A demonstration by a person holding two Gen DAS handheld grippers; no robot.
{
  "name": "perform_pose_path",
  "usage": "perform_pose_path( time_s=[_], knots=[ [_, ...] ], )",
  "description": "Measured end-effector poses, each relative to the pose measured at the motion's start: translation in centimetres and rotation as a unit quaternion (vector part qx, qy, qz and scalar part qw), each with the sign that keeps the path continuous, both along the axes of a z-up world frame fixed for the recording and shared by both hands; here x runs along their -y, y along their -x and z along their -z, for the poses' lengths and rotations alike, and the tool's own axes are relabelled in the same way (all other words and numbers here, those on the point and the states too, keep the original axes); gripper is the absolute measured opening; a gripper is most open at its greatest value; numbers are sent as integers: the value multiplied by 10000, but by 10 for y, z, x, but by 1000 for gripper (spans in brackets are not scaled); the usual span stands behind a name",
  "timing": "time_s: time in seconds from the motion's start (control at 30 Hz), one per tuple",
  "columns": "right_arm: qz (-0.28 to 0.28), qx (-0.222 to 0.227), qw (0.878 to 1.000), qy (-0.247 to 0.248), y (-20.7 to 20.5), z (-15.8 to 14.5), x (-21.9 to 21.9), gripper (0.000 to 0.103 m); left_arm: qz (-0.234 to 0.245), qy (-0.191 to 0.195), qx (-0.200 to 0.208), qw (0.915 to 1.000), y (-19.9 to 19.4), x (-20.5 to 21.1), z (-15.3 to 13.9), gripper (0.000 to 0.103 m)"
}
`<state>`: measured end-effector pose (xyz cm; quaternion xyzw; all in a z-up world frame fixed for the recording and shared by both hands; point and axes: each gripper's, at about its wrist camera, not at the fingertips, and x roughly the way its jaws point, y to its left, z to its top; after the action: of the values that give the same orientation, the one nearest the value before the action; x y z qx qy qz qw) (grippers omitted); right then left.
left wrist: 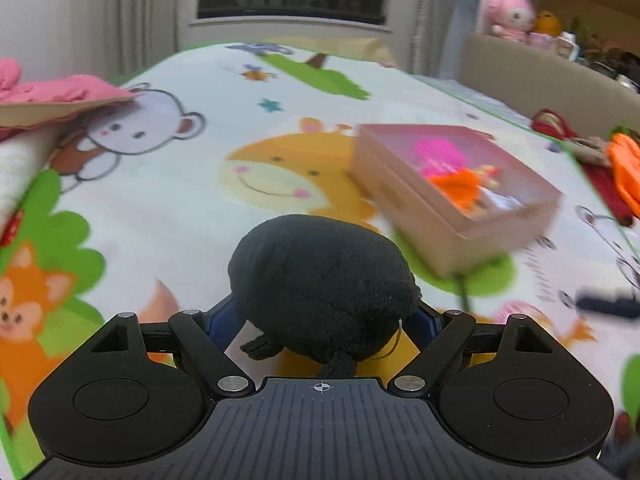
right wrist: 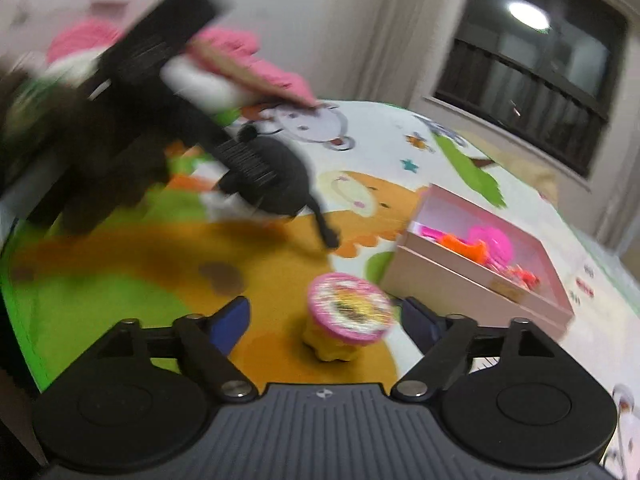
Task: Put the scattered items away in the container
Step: 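Grasp the black plush toy with the left gripper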
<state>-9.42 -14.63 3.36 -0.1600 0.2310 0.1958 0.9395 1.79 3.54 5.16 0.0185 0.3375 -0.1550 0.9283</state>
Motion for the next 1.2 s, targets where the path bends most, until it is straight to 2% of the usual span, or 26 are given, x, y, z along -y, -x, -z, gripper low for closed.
perform_pose_path(
  time_s=[0.1, 0.2, 0.3, 0.4, 0.43, 0.47, 0.57, 0.77, 0.87, 0.93, 1.0, 1.07, 1.1, 1.2],
  knots=[
    [474, -59, 9981, -391, -3, -5, 28, 103, 106, -85, -33, 9999, 15, 8, 8, 89],
    [1090, -280, 9919, -586, -12, 0, 55, 103, 123, -162, -70, 9998, 23, 10, 16, 91],
    [1736, -703, 9788, -827, -27, 13, 82, 103, 45, -372, -15, 9993, 30, 12, 19, 95],
    [2151, -1362, 9592, -1232, -39, 32, 106, 103, 37, -468, 35, 9989, 36, 12, 19, 96],
    [2227, -1462, 9538, -1392, -41, 37, 110, 103, 25, -468, 38, 9989, 37, 12, 19, 97],
    [2268, -1429, 9526, -1437, -42, 42, 109, 103, -2, -466, 31, 9989, 39, 11, 20, 97],
    [2342, -1369, 9554, -1169, -43, 45, 99, 103, -90, -422, -20, 9991, 45, 9, 22, 98],
    [2241, -1518, 9550, -1215, -43, 43, 104, 103, -18, -313, -116, 9994, 53, 8, 26, 101],
    [2157, -1499, 9575, -1191, -41, 38, 101, 103, -87, -535, -161, 9984, 54, 13, 31, 102],
    [1891, -1476, 9610, -1378, -37, 34, 96, 103, -177, -708, -185, 9972, 55, 16, 35, 102],
    [1560, -1392, 9663, -1502, -31, 30, 86, 102, -257, -643, -163, 9975, 57, 14, 37, 103],
    [1195, -1216, 9759, -1361, -26, 27, 69, 96, -316, -529, -173, 9979, 57, 11, 40, 103],
    [1014, -1193, 9794, -1272, -26, 26, 60, 89, -326, -472, -172, 9982, 58, 9, 41, 103],
    [644, -1303, 9817, -1232, -31, 27, 41, 81, -347, -307, -144, 9988, 59, 4, 44, 103]
  ],
)
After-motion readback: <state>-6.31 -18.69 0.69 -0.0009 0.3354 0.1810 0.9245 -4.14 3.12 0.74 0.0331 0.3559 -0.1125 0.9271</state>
